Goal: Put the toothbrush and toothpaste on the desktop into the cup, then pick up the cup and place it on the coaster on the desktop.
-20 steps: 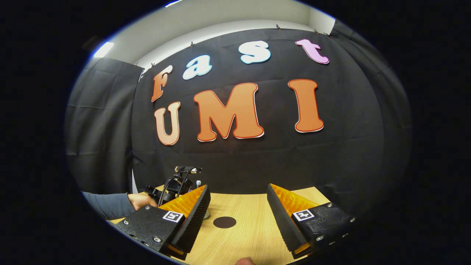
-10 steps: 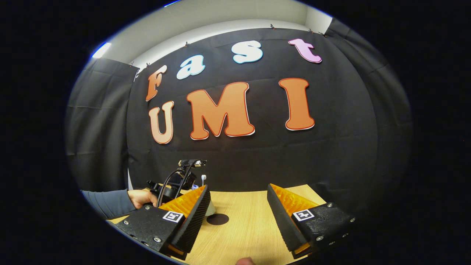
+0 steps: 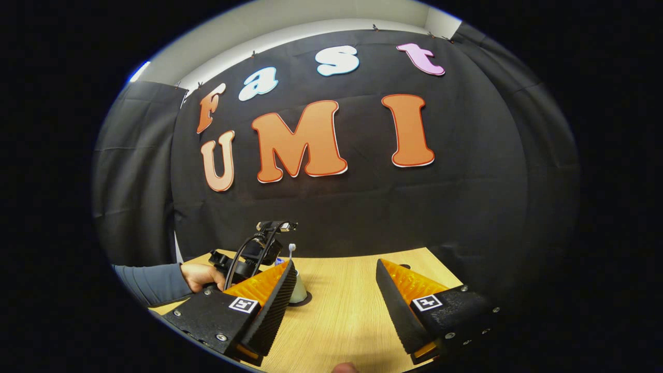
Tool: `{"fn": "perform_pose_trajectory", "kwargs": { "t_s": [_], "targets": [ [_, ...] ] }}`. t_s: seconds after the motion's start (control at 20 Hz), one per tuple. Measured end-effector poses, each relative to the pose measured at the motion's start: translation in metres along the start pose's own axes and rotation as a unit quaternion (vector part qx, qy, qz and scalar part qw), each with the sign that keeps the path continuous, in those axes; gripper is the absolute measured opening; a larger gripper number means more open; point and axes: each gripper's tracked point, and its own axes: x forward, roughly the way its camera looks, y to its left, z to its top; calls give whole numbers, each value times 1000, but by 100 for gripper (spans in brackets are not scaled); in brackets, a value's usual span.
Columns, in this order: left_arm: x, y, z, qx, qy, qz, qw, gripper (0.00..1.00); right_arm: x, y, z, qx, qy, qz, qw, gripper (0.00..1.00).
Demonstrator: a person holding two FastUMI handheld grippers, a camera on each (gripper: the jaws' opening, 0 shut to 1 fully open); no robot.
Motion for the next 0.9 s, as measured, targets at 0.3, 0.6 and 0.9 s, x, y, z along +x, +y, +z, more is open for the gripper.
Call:
{"fn": "perform_pose_trajectory", "kwargs": {
  "t_s": [0.3,0.6,0.9],
  "targets": [
    [-39,-11,7,18,-17,-24,999,76,8,-6,-14,29,24,-11,999,93],
    [-112,-19,27,45,-129,-31,990,100,6,16,8,22,-12,-8,1000,93],
    [-206,21,34,63,-252,5,966,99,13,52,23,-4,-46,4,999,93]
  ]
}}
